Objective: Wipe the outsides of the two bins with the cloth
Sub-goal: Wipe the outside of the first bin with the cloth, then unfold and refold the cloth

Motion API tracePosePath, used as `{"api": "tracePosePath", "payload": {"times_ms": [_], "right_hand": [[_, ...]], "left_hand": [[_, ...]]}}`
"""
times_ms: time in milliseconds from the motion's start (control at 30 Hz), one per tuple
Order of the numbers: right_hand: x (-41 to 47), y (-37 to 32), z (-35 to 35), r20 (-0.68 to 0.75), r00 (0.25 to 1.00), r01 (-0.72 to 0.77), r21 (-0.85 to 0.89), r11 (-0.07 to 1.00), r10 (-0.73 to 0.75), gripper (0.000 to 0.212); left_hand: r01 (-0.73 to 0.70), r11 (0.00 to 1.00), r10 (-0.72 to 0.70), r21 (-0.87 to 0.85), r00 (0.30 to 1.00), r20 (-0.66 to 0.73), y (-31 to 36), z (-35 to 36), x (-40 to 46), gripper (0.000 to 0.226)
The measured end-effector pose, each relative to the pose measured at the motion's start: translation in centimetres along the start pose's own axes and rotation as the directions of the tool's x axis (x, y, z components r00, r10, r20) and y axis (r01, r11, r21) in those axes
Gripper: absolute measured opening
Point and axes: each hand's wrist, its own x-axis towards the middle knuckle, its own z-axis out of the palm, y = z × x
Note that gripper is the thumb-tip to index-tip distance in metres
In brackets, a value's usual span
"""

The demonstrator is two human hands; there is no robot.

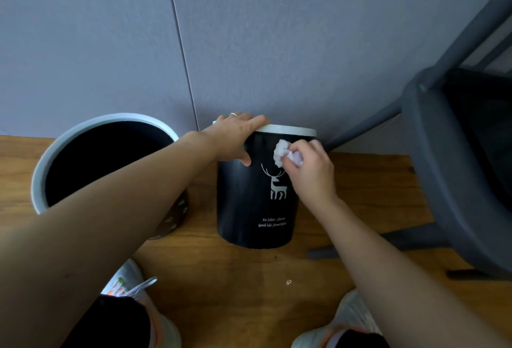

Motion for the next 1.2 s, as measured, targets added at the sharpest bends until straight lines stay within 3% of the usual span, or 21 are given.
{"api": "tracePosePath", "payload": {"times_ms": [133,267,600,967,1200], "right_hand": [[0.3,0.0,-1.0,-0.032,0.999,-0.02,0.171,0.985,0.026,0.011],[0.8,-1.0,-3.4,-0.041,0.999,0.003,0.262,0.965,0.008,0.014],[1.5,-3.7,-10.0,-0.012,0.997,-0.067,0.316,0.946,0.074,0.015],[0.0,-3.9,-8.5,0.071,0.982,-0.19,0.283,0.94,0.177,0.017],[-0.5,-4.0,-7.8,0.152,0.972,-0.217,0.275,0.937,0.18,0.016]], "left_hand": [[0.006,0.999,-0.007,-0.052,1.0,-0.023,0.6,0.0,0.0,0.078],[0.055,0.956,-0.07,-0.289,0.997,-0.042,1.1,-1.2,-0.1,0.046],[-0.02,0.99,0.012,-0.138,0.998,-0.058,4.2,-1.0,-4.2,0.035],[-0.108,0.985,0.089,-0.133,0.986,-0.143,6.0,4.5,-8.2,0.02],[-0.05,0.992,0.052,-0.114,0.999,0.014,6.3,6.9,-8.9,0.022]]}}
